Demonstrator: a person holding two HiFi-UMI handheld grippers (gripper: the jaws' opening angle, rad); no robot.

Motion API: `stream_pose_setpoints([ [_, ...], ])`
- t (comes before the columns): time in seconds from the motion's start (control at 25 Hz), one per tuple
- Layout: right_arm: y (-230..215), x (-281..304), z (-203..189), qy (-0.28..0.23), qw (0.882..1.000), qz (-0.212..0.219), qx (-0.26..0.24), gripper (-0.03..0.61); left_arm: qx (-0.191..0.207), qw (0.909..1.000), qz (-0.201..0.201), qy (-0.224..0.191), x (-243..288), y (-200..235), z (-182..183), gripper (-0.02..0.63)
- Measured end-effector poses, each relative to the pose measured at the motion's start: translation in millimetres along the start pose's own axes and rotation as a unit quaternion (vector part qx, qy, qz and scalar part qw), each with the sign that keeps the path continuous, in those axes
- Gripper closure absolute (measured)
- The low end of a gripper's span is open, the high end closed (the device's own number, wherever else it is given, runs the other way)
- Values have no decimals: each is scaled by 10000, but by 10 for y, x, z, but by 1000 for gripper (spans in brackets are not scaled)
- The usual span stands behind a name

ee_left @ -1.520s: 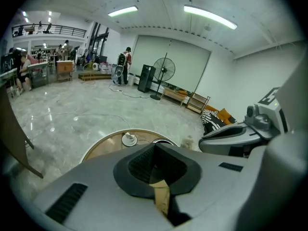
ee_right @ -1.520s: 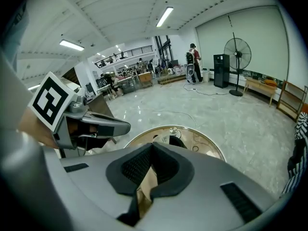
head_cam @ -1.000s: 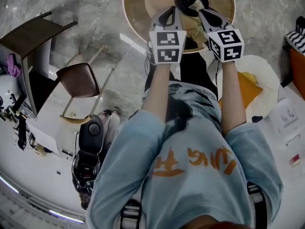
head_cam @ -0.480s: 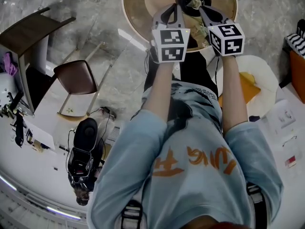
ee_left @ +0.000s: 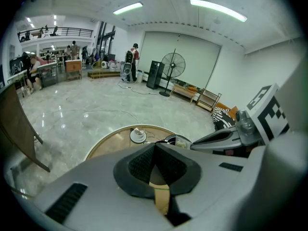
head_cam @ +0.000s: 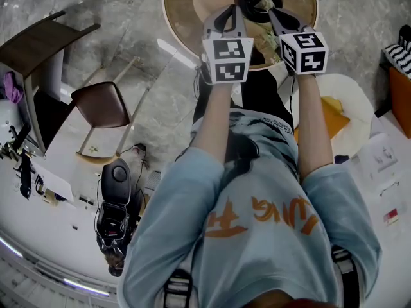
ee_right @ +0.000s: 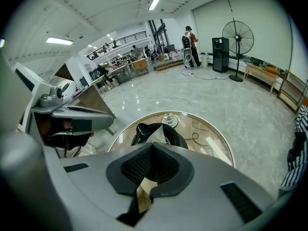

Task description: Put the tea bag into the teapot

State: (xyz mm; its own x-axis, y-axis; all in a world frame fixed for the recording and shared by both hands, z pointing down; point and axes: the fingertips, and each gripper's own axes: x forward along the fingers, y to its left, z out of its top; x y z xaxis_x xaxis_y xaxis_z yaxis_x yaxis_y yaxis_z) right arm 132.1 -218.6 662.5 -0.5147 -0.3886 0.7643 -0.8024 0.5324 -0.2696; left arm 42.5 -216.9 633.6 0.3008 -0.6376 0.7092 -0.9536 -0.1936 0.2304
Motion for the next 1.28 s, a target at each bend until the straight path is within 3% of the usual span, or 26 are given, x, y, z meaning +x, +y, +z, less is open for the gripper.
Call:
stream_pose_setpoints([
  [0.12, -9, 15, 3, -55, 10000, -28, 48, 542, 3, 10000, 0, 2, 3, 6, 4, 594],
  [0.32, 20, -26, 21, -150, 9998, -27, 152, 452, -8, 10000, -11, -24, -32, 23, 15, 594],
  [0.6, 5, -326, 214, -739, 9941, -609, 513, 450, -55, 9998, -29, -201, -236, 71, 189, 594],
  [0.76, 16, -646, 346, -1270, 9799, -1255, 896, 565, -18, 9992, -53, -397, -473, 135, 353, 594],
  [1.04, 277, -1096, 653, -2159, 9488, -1715, 1539, 565, 343, 9937, -345, -1013, -933, 211, 890, 593],
  [1.28, 560, -1579, 1057, -2859, 9328, -1732, 1346, 565, 503, 9850, -595, -1540, -1349, 156, 1303, 594],
])
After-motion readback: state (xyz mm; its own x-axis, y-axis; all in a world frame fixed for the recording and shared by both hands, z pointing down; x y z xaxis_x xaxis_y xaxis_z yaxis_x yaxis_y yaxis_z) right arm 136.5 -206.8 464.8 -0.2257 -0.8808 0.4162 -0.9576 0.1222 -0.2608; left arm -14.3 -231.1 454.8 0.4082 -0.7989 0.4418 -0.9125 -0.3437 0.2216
